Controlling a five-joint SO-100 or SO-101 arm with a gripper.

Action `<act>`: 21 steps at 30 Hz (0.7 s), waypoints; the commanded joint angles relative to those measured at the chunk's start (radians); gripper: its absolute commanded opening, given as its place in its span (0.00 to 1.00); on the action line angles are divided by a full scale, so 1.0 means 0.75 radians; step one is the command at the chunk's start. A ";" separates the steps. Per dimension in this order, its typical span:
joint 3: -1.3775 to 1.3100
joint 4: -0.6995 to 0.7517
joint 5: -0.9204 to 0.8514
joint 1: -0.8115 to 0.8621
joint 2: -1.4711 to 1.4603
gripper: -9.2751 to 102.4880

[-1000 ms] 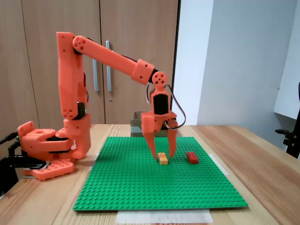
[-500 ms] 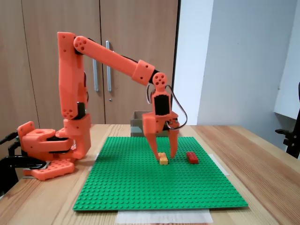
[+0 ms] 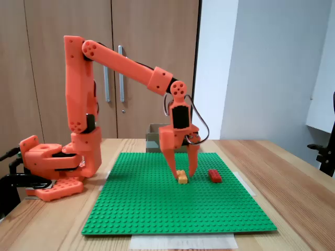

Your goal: Pick the yellow lego block and put it in the box.

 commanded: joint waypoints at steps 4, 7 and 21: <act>0.016 -0.008 -0.020 0.008 0.020 0.21; 0.027 -0.008 -0.020 0.008 0.027 0.21; 0.025 -0.049 -0.031 0.002 0.027 0.17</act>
